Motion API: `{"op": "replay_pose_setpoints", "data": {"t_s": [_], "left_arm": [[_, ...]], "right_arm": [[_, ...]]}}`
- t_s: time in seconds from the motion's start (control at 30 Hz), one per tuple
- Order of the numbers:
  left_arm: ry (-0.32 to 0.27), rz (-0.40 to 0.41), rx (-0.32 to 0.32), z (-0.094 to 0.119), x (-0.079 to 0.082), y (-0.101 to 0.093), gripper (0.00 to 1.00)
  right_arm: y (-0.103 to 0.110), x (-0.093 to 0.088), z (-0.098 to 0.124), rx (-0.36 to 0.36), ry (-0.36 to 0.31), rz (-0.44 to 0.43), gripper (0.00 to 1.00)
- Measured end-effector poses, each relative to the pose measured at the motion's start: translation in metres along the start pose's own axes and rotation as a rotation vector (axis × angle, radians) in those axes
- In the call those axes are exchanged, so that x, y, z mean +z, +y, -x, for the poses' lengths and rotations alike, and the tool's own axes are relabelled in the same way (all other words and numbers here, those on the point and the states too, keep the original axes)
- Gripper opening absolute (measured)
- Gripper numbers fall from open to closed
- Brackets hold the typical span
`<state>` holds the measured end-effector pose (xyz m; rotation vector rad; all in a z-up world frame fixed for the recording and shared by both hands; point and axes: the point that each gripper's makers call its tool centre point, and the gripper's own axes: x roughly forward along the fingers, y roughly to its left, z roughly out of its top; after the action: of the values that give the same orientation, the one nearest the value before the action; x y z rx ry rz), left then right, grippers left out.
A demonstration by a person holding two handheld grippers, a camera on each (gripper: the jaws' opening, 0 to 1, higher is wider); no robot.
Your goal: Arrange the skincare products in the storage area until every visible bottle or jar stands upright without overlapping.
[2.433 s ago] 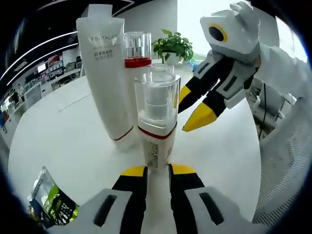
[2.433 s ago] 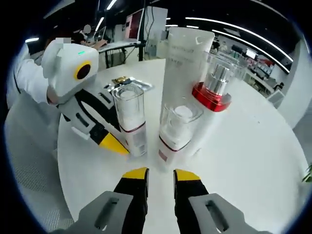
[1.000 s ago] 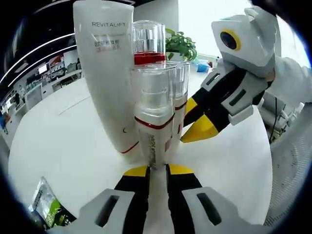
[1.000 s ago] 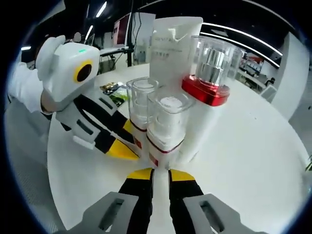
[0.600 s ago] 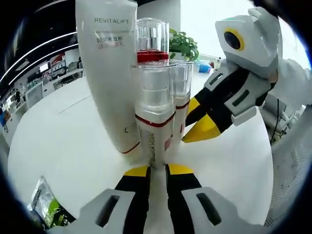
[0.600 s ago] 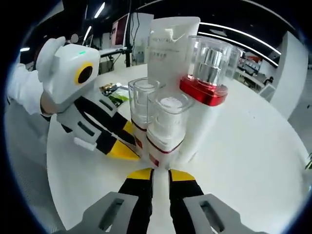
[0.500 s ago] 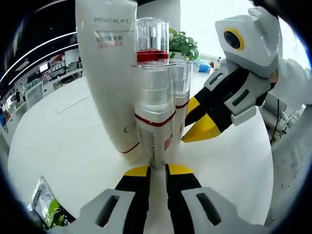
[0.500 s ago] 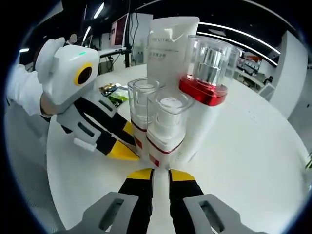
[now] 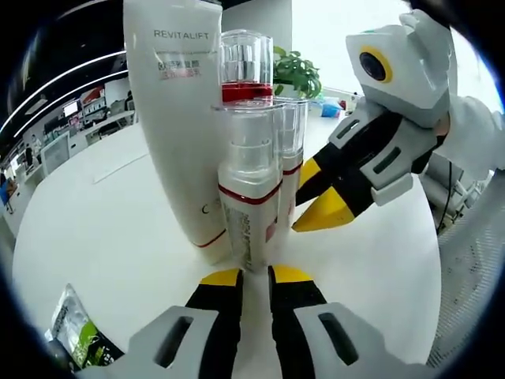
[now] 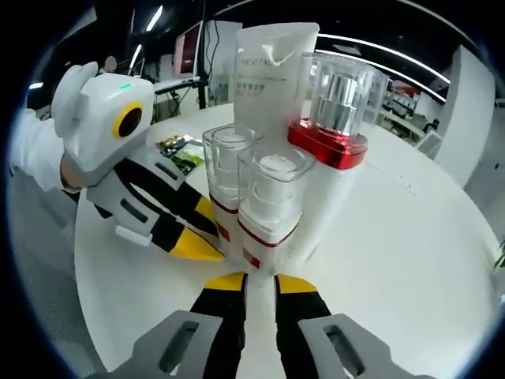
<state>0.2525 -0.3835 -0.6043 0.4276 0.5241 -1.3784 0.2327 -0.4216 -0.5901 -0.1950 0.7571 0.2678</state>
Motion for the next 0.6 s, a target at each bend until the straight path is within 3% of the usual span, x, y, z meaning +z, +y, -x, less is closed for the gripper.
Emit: {"op": "replay_pose_setpoints", "data": {"t_s": [0.37, 0.47, 0.6], "left_arm": [[0.007, 0.017, -0.017, 0.013, 0.001, -0.003, 0.14], [0.003, -0.004, 0.026, 0.018, 0.0, 0.007, 0.16], [-0.01, 0.018, 0.023, 0.027, 0.004, 0.008, 0.21]], "right_arm": [[0.005, 0.002, 0.007, -0.008, -0.008, 0.015, 0.18], [0.005, 0.003, 0.009, -0.014, -0.014, 0.007, 0.21], [0.007, 0.007, 0.016, -0.027, -0.027, 0.007, 0.24]]}}
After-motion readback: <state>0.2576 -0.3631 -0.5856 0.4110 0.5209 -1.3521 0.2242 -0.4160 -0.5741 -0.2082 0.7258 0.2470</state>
